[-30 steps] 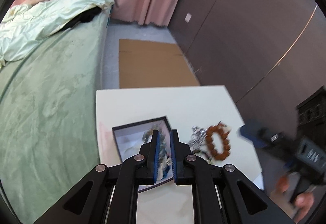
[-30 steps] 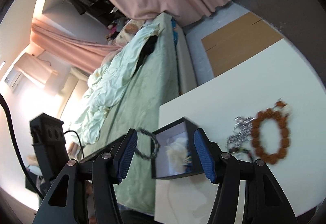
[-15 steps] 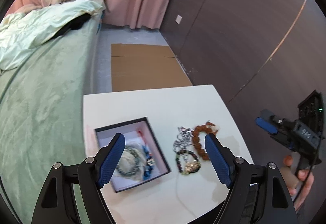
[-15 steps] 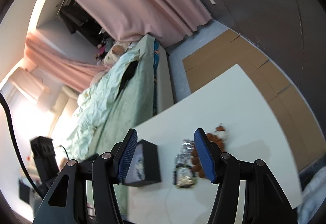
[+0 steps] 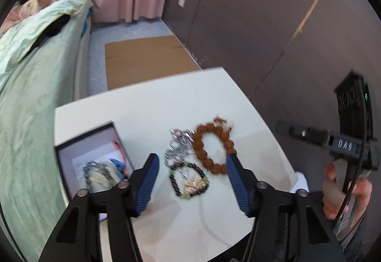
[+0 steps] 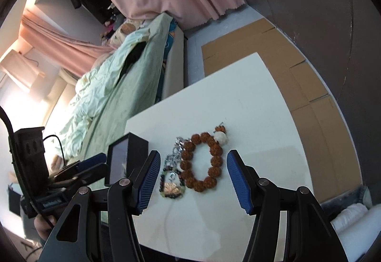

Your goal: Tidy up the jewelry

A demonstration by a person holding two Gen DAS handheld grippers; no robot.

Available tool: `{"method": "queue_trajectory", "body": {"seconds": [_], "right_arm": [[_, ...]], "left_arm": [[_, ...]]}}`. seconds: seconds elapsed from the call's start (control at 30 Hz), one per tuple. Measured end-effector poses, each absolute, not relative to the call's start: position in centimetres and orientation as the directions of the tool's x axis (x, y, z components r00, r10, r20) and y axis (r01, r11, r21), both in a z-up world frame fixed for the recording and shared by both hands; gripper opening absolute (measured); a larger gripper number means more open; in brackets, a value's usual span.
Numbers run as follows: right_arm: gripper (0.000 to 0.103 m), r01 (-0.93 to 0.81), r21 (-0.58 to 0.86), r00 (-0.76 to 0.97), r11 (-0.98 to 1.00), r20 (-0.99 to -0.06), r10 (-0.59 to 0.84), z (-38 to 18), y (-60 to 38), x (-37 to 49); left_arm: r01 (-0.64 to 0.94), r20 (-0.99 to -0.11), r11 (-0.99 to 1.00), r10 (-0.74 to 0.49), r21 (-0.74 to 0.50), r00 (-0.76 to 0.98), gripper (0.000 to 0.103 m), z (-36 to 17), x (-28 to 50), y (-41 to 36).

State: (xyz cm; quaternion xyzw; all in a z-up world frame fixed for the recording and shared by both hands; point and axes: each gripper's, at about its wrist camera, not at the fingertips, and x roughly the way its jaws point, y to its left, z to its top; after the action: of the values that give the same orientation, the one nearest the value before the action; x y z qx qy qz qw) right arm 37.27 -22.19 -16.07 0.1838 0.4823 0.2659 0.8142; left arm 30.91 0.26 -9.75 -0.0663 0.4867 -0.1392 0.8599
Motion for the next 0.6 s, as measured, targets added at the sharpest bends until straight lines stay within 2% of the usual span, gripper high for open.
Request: {"method": "queue_trajectory", "body": {"seconds": [0.3,0.4,0.6], "right_arm": [[0.059,-0.176,0.581,0.382,0.795,-0.704,0.599,-17.9,-25.4,38.1],[0.059,-0.157,0.592,0.382,0.79,-0.701,0.602,-18.2,-26.4,38.2],[0.059,-0.145,0.598,0.381,0.788,-0.701,0.602,-18.5,-27.3,38.4]], "left_arm": [[0.272,-0.877,0.941,-0.295,-0.199,0.378,0.026,-13.9,30.1,-3.5],[0.282,-0.885,0.937,-0.3,-0.204,0.355,0.021,-15.0,29.9,-4.2],[0.321,-0.905,0.936,-0.254,-0.141,0.341,0.02,-16.6,29.3,-5.7]]}}
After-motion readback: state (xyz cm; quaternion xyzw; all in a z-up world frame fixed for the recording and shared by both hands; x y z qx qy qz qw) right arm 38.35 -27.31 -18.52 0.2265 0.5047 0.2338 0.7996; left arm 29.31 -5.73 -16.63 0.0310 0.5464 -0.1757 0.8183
